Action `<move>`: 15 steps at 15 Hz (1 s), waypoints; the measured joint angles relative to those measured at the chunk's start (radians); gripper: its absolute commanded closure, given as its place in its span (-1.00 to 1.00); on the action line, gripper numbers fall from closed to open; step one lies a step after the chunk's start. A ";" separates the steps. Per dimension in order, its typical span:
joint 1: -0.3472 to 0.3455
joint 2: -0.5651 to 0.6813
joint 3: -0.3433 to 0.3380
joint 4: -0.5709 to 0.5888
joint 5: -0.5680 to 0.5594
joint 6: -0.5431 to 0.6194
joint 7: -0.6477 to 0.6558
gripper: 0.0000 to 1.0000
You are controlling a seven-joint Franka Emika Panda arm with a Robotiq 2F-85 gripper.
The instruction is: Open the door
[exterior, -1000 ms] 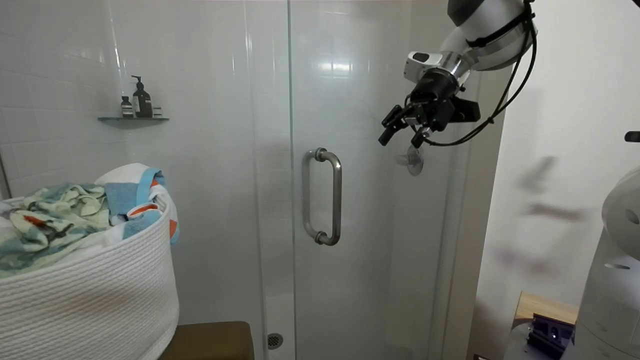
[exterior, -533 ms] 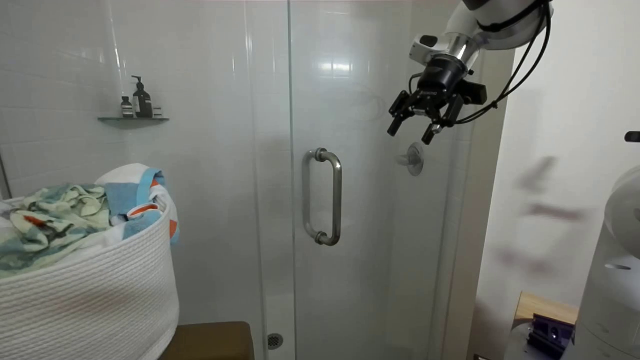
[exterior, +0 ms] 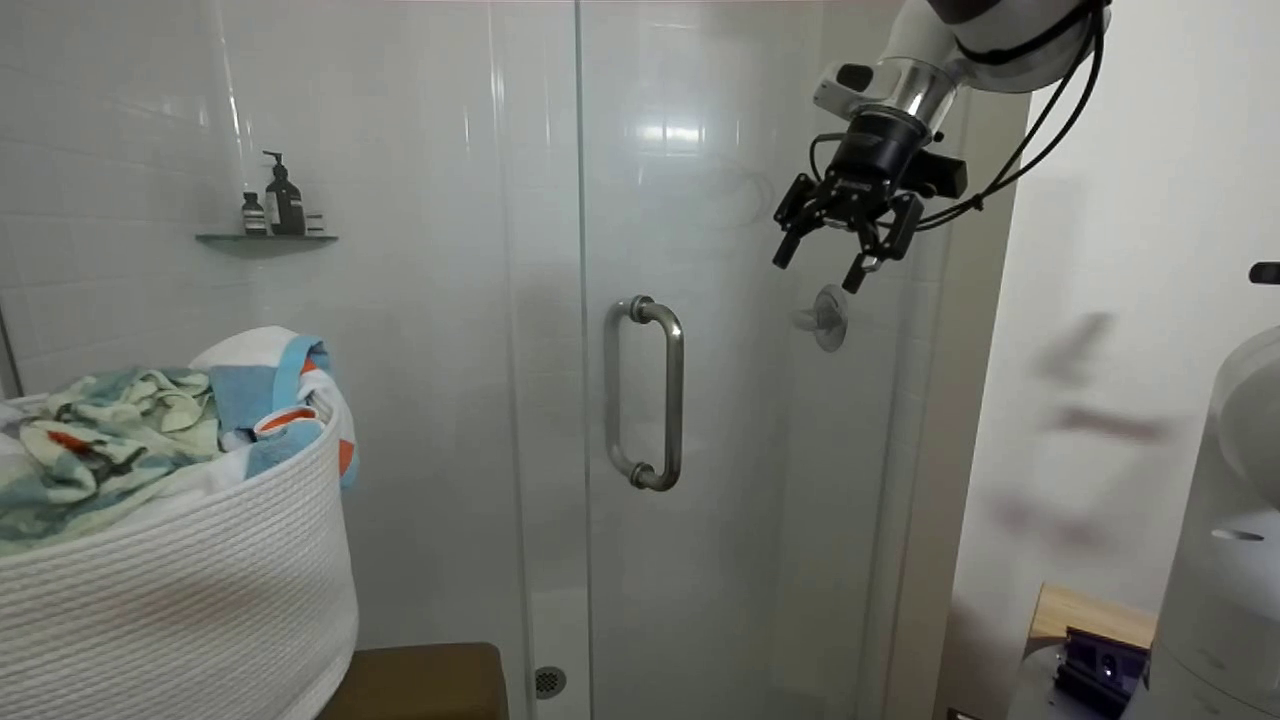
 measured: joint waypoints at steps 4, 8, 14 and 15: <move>0.020 -0.001 -0.004 -0.013 -0.007 0.014 0.001 -1.00; 0.034 -0.001 -0.011 -0.020 -0.007 0.003 0.018 -1.00; 0.049 -0.001 -0.028 -0.020 -0.007 0.003 0.019 -1.00; 0.049 -0.001 -0.028 -0.020 -0.007 0.003 0.019 -1.00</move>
